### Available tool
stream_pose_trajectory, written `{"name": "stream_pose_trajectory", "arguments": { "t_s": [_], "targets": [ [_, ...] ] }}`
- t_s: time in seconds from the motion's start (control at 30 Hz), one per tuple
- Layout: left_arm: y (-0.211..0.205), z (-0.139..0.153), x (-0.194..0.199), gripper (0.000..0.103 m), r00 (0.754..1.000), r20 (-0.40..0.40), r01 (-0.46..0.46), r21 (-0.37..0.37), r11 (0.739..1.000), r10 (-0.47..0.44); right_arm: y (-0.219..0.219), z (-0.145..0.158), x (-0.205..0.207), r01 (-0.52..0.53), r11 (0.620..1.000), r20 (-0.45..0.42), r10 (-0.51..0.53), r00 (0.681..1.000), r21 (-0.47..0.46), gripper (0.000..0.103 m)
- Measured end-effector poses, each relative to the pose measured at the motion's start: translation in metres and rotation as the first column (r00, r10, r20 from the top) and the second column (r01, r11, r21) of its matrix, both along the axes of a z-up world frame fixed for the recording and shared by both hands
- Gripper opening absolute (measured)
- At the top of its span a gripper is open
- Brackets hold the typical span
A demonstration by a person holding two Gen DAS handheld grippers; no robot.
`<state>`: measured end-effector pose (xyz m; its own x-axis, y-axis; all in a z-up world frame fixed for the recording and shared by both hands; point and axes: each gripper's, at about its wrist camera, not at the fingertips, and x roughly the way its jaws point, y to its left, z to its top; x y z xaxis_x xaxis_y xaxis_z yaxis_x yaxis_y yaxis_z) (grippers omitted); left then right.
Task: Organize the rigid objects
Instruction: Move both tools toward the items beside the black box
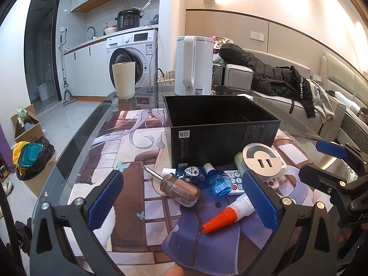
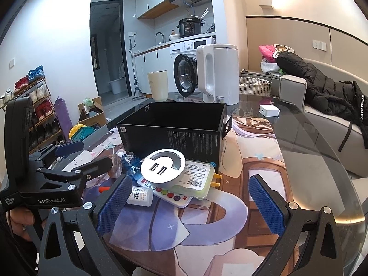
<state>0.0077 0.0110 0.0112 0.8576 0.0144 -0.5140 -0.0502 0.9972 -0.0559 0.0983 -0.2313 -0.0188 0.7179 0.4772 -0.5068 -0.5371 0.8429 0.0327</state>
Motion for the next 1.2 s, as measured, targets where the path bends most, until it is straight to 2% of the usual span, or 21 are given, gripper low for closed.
{"name": "stream_pose_trajectory", "arguments": {
  "t_s": [0.4,0.7,1.2],
  "targets": [
    [0.012,-0.004,0.007,0.103,1.000,-0.015,0.007,-0.007,1.000,-0.007,0.014,-0.002,0.003,-0.003,1.000,-0.025,0.003,1.000,-0.016,0.103],
    [0.010,-0.008,0.011,0.103,0.999,-0.027,0.016,0.015,1.000,-0.016,0.016,-0.003,0.008,0.006,1.000,-0.047,-0.007,0.999,-0.024,0.103],
    [0.014,-0.013,0.010,0.103,0.999,0.030,0.014,-0.004,1.000,-0.014,0.013,-0.007,0.013,0.002,1.000,-0.028,-0.002,1.000,0.004,0.103]
  ]
}}
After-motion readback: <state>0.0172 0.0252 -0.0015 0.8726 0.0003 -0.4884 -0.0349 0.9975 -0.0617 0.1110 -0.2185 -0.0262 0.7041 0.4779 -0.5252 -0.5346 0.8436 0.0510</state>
